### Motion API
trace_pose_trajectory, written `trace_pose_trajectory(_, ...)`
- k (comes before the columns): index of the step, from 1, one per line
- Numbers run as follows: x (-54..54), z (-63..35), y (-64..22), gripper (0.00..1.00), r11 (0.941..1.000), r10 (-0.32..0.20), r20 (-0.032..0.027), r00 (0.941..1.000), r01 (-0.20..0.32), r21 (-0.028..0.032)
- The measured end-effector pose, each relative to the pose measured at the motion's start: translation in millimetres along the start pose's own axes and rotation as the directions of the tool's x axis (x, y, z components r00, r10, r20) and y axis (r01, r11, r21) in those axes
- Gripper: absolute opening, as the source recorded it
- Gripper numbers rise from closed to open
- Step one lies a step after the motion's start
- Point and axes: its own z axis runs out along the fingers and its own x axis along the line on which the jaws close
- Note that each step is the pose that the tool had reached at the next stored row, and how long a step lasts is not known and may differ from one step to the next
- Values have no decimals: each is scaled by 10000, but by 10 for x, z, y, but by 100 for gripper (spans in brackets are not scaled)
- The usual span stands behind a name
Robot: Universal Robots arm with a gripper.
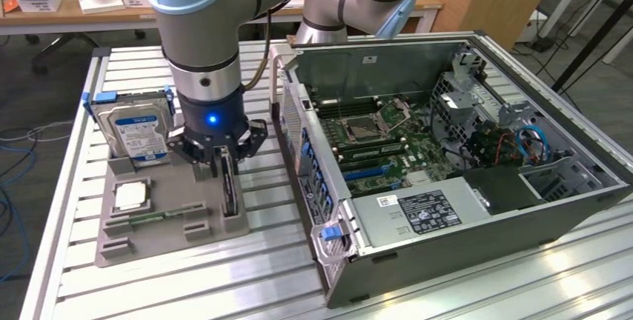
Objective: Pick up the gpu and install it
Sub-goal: 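Pick up the gpu and move the gpu toward the slot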
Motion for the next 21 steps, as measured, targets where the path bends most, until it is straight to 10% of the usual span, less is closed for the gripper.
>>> trace_pose_trajectory(21,-3,0,0,26,10000,0,-1,10000,0,1)
